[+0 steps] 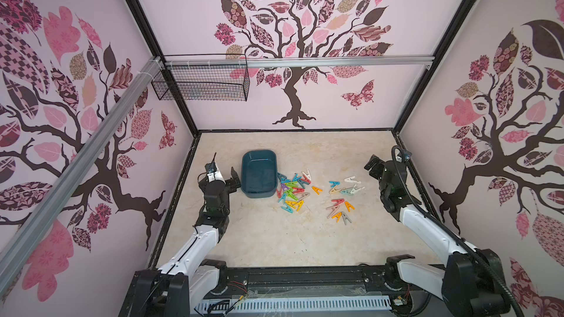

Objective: Put the clothespins into the storage box
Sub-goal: Move the clothespin to the center of the board.

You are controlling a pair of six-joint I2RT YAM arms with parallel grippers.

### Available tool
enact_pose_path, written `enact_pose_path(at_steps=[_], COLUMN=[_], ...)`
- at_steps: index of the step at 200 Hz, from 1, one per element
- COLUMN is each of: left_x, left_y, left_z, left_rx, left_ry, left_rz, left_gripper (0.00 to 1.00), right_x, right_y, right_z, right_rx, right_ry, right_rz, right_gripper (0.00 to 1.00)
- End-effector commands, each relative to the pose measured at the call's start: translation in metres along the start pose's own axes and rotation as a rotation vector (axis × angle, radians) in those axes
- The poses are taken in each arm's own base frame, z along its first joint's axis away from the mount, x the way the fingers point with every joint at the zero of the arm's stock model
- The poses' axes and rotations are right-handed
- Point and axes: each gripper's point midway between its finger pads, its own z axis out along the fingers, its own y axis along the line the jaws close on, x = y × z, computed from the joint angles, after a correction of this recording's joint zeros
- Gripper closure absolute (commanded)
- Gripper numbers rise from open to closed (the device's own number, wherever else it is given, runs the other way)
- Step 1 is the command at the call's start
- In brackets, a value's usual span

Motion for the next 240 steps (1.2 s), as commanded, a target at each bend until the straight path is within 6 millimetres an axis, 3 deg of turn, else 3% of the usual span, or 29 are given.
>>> enact_pose_path(at_steps=[1, 34, 60, 101, 137, 184, 208, 240], left_x=[-0.023, -0.063, -0.082, -0.095, -0.065, -0.022, -0.007, 0.019], left_y=[0.003, -0.018, -0.007, -0.051, -0.081, -0.109, -0.135, -0.159], left_z=[-0.01, -0.027, -0.044, -0.054, -0.051, -0.045, -0.044, -0.036], left_rx=[-0.044, 0.061, 0.037, 0.272, 0.356, 0.426, 0.459, 0.488], left_ry=[0.05, 0.096, 0.137, 0.232, 0.403, 0.497, 0.526, 0.596], left_rz=[-0.147, -0.169, -0.318, -0.182, -0.06, -0.03, 0.093, 0.145], left_gripper=[0.02, 0.02, 0.02, 0.12, 0.17, 0.19, 0.21, 0.23], right_x=[0.023, 0.025, 0.045, 0.08, 0.128, 0.171, 0.19, 0.199], right_y=[0.019, 0.041, 0.046, 0.059, 0.076, 0.1, 0.117, 0.145], right_z=[-0.017, -0.025, -0.023, -0.03, -0.04, -0.044, -0.033, -0.003], right_rx=[-0.225, -0.279, -0.217, -0.197, -0.205, -0.215, -0.222, -0.221], right_ry=[0.19, 0.291, 0.42, 0.572, 0.702, 0.778, 0.819, 0.821], right_rz=[0.223, 0.237, 0.165, -0.01, -0.174, -0.361, -0.394, -0.399], right_gripper=[0.0, 0.02, 0.03, 0.09, 0.17, 0.23, 0.27, 0.34])
